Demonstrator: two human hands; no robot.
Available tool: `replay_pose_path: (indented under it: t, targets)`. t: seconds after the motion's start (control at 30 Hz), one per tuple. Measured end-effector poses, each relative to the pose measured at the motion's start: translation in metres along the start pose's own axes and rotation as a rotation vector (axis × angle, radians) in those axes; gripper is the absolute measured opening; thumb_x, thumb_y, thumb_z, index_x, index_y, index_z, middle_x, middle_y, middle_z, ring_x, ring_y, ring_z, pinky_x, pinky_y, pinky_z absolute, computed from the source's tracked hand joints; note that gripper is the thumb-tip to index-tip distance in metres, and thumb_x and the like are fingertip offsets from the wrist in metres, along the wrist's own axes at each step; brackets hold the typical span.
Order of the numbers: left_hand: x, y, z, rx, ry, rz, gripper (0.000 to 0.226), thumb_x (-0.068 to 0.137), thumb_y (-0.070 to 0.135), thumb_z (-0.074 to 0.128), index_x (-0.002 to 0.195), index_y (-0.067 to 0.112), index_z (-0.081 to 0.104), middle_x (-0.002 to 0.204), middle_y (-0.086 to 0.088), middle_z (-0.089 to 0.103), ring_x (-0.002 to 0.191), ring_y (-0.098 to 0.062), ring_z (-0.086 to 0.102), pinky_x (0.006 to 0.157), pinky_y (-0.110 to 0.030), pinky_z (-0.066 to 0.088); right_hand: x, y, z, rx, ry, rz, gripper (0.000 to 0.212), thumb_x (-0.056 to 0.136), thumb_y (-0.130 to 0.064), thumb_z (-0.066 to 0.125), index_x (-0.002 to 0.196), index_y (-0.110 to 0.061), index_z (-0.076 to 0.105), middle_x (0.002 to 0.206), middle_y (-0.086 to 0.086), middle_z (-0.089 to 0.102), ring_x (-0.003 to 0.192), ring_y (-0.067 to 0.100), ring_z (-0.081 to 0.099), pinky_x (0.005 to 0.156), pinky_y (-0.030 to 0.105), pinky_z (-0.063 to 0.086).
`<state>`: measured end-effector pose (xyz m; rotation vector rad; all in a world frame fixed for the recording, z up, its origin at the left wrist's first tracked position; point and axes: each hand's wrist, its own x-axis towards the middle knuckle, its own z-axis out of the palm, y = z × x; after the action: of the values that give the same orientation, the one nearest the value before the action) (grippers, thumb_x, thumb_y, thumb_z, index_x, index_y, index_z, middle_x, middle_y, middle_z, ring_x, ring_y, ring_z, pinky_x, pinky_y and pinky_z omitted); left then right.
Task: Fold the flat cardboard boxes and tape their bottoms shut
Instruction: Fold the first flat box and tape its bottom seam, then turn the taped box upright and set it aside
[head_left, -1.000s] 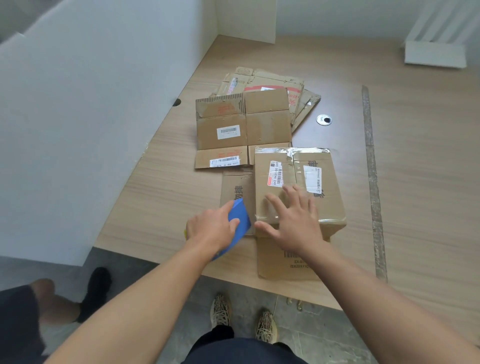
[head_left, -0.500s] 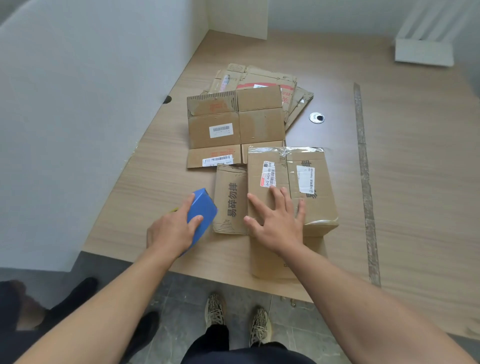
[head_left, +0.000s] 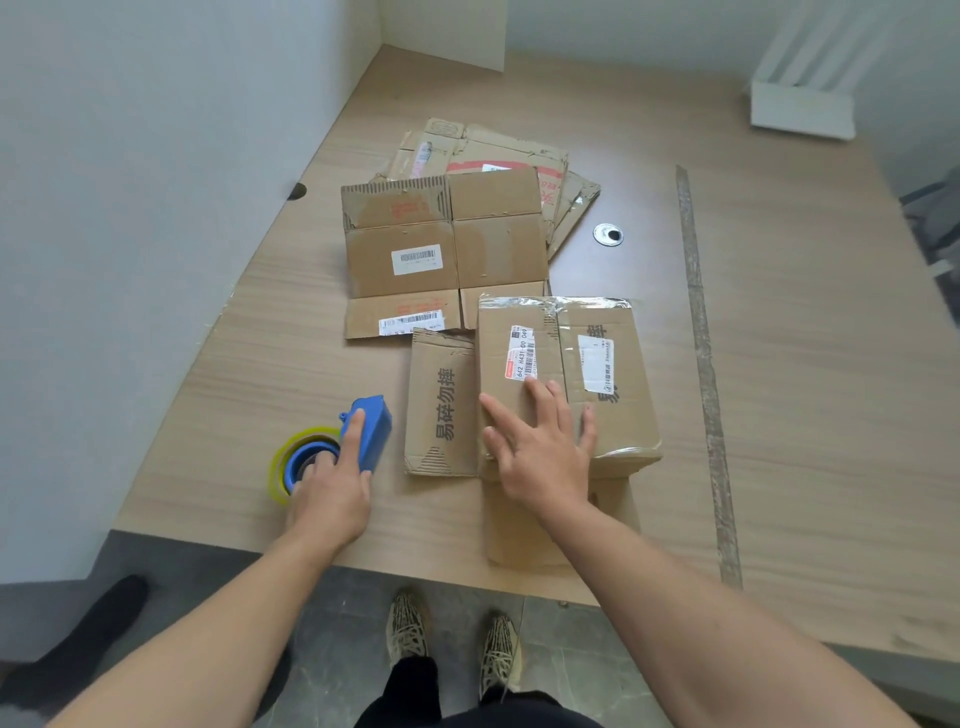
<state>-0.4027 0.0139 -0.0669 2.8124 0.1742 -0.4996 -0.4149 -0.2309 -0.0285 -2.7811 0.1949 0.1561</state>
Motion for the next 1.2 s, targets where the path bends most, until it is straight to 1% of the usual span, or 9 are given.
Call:
replay_pose_path:
  t: [0.17, 0.27, 0.33, 0.43, 0.53, 0.6, 0.73, 0.97, 1.2]
  targets:
    - [-0.002, 0.008, -0.014, -0.031, -0.117, -0.034, 0.077, 0.1, 0.04, 0.044, 0.152, 0.044, -0.013, 0.111, -0.017, 0.05, 0.1, -0.032, 0.052, 0.091, -0.045, 0.046, 0.004, -0.001, -0.015, 0.217, -0.015, 0.011, 0.043, 0.104, -0.035, 0.043, 0.142, -0.054, 0.041, 0.161, -0.007, 0.019, 0.151, 0.013, 0.005, 0.12, 0.046, -0.012]
    - [-0.014, 0.023, -0.03, 0.028, 0.106, 0.002, 0.065, 0.098, 0.043, 0.047, 0.155, 0.03, 0.021, 0.141, -0.019, 0.041, 0.127, -0.037, 0.038, 0.107, -0.045, 0.033, -0.002, 0.016, -0.039, 0.566, 0.171, -0.014, 0.046, 0.099, -0.022, 0.058, 0.143, -0.032, 0.05, 0.154, 0.001, 0.036, 0.147, 0.023, 0.023, 0.122, 0.045, 0.014]
    - [-0.027, 0.044, -0.035, -0.159, 0.196, 0.175, 0.063, 0.096, 0.04, 0.056, 0.151, 0.019, 0.035, 0.151, -0.016, 0.037, 0.137, -0.033, 0.033, 0.112, -0.041, 0.028, -0.012, 0.042, -0.052, 0.541, 0.315, 0.012, 0.048, 0.097, -0.024, 0.062, 0.144, -0.028, 0.05, 0.153, 0.0, 0.039, 0.149, 0.023, 0.02, 0.121, 0.039, 0.018]
    - [-0.041, 0.085, -0.026, -0.435, -0.032, 0.317, 0.082, 0.091, 0.048, 0.064, 0.157, 0.02, 0.024, 0.161, 0.002, 0.027, 0.148, -0.014, 0.021, 0.115, -0.026, 0.017, -0.024, 0.085, -0.058, 0.493, 0.298, 0.251, 0.067, 0.094, -0.038, 0.063, 0.153, -0.026, 0.034, 0.16, 0.001, 0.026, 0.151, 0.022, 0.013, 0.122, 0.042, 0.015]
    - [-0.046, 0.121, -0.006, -0.678, -0.223, 0.15, 0.103, 0.08, 0.059, 0.071, 0.158, 0.025, 0.015, 0.16, 0.005, 0.029, 0.146, -0.015, 0.028, 0.118, -0.034, 0.025, -0.033, 0.097, -0.048, 0.625, 0.1, 0.398, 0.099, 0.085, -0.053, 0.069, 0.159, -0.025, 0.009, 0.162, 0.001, 0.021, 0.148, 0.02, 0.021, 0.12, 0.04, 0.022]
    - [-0.048, 0.137, 0.008, -0.748, -0.19, 0.082, 0.101, 0.074, 0.059, 0.076, 0.155, 0.027, 0.024, 0.151, 0.004, 0.045, 0.138, -0.017, 0.042, 0.113, -0.041, 0.036, -0.036, 0.09, -0.034, 0.656, 0.052, 0.406, 0.115, 0.077, -0.059, 0.075, 0.159, -0.029, 0.0, 0.155, 0.002, 0.026, 0.143, 0.02, 0.029, 0.112, 0.035, 0.029]
    - [-0.049, 0.153, 0.025, -0.742, -0.029, -0.029, 0.104, 0.068, 0.059, 0.081, 0.15, 0.02, 0.031, 0.138, 0.002, 0.056, 0.128, -0.019, 0.051, 0.104, -0.032, 0.041, -0.029, 0.081, -0.02, 0.634, 0.111, 0.469, 0.13, 0.063, -0.068, 0.079, 0.157, -0.034, -0.004, 0.15, 0.003, 0.021, 0.142, 0.022, 0.022, 0.113, 0.041, 0.028]
    - [-0.043, 0.164, 0.03, -0.769, 0.101, -0.107, 0.062, 0.079, 0.056, 0.072, 0.129, 0.022, 0.055, 0.115, 0.005, 0.068, 0.11, -0.019, 0.061, 0.096, -0.032, 0.047, -0.025, 0.088, -0.014, 0.728, 0.201, 0.441, 0.111, 0.073, -0.049, 0.082, 0.157, -0.028, 0.013, 0.14, 0.004, 0.03, 0.135, 0.022, 0.03, 0.11, 0.033, 0.026]
    - [-0.029, 0.149, 0.025, -0.76, 0.154, -0.124, 0.044, 0.102, 0.043, 0.047, 0.128, 0.013, 0.066, 0.127, 0.0, 0.067, 0.124, -0.02, 0.057, 0.103, -0.028, 0.041, -0.024, 0.106, -0.014, 0.949, 0.278, 0.406, 0.066, 0.087, -0.03, 0.074, 0.144, -0.032, 0.041, 0.134, -0.01, 0.04, 0.126, 0.003, 0.041, 0.108, 0.022, 0.03]
